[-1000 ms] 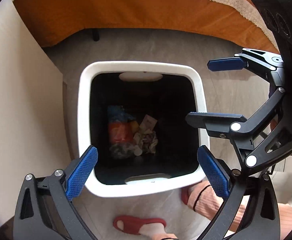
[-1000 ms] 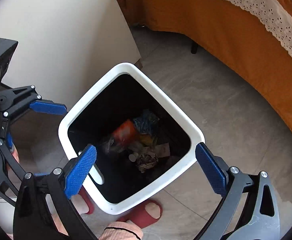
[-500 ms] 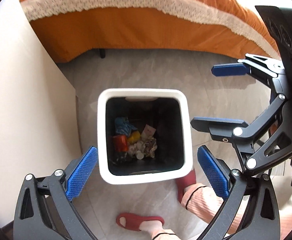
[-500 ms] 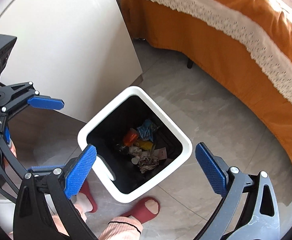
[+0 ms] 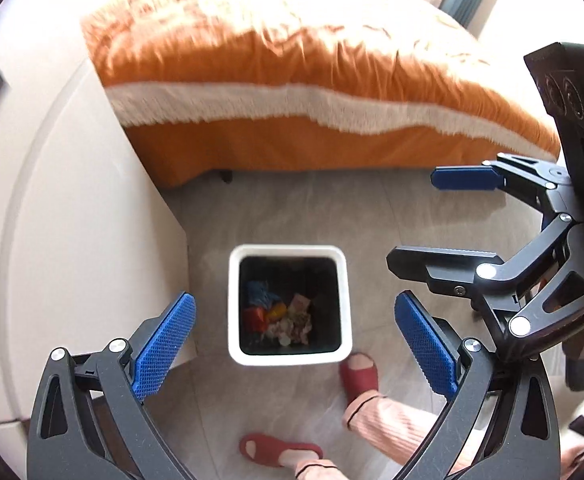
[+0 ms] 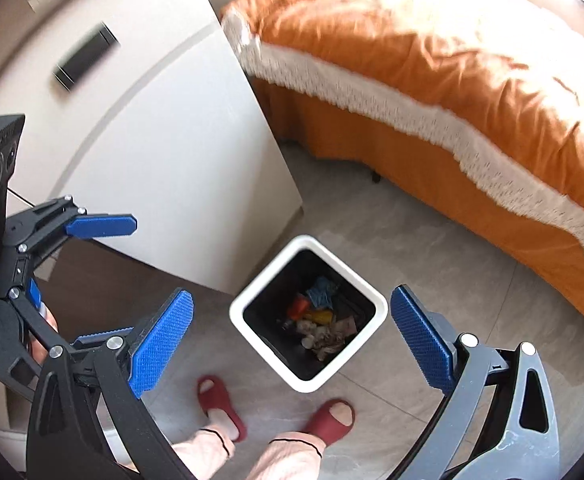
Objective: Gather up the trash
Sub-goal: 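Move both open tools back toward the desk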
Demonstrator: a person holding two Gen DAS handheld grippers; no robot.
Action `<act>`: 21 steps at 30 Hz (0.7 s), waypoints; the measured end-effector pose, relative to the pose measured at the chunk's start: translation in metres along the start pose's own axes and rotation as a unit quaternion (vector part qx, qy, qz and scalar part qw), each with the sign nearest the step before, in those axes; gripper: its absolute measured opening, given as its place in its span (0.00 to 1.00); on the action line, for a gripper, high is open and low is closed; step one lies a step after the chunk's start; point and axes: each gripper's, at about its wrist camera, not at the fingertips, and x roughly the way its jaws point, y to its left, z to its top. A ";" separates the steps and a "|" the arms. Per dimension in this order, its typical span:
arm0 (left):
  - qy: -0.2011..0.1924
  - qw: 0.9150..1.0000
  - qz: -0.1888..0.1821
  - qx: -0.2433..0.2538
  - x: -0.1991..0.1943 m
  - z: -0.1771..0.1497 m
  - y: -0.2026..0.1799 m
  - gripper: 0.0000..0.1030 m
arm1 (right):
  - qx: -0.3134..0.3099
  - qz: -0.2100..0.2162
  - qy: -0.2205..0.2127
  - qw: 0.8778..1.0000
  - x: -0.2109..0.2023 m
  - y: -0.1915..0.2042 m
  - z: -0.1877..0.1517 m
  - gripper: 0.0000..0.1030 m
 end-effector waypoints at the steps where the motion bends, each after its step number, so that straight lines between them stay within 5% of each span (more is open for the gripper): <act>1: -0.016 1.000 0.011 0.001 -0.020 0.003 -0.003 0.95 | 0.000 -0.001 -0.006 1.000 -0.009 0.004 0.003 0.96; 12: -0.134 0.985 0.100 -0.050 -0.186 0.009 0.008 0.95 | -0.054 0.033 -0.119 0.991 -0.128 0.095 0.060 0.96; 21: -0.192 0.955 0.200 -0.107 -0.295 -0.025 0.072 0.95 | -0.161 0.085 -0.168 0.969 -0.154 0.214 0.107 0.96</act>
